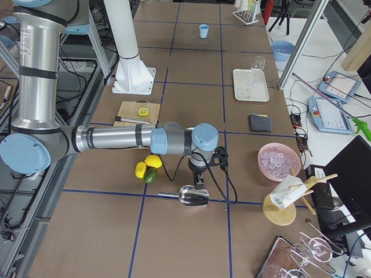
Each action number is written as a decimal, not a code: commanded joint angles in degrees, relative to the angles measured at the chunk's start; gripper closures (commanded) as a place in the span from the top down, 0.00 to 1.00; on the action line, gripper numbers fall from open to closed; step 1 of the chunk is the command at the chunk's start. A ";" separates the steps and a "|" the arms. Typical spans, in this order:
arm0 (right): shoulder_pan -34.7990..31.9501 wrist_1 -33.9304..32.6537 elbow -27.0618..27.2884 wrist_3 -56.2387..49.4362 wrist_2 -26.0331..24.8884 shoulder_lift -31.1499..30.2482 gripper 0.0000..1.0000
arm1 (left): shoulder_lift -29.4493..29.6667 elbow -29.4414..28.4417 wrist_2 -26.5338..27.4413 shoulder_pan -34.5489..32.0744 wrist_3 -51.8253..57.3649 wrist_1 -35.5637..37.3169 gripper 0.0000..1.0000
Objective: Pour ice into bowl
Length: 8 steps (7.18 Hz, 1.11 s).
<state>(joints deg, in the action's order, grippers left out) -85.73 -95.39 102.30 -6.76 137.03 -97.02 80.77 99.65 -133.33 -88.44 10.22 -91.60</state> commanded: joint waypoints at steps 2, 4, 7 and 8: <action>0.39 0.02 0.45 -0.10 0.08 -0.01 1.00 | -0.61 -1.55 0.09 -0.24 -0.29 0.72 1.00; 0.48 -0.32 2.89 -0.18 0.26 -1.40 1.00 | -0.61 -0.69 -0.87 -0.24 -13.80 0.11 1.00; 1.18 -0.24 2.55 -0.18 -2.03 -1.06 1.00 | -5.18 4.14 -1.49 -0.68 -14.79 -1.73 1.00; 1.18 -0.33 2.12 -0.10 -1.94 -0.80 1.00 | -5.18 3.89 -1.58 -0.50 -14.79 -3.75 1.00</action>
<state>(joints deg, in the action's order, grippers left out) -84.62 -95.65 104.69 -6.90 135.23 -97.87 75.88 103.27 -134.80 -89.05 -4.39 -93.30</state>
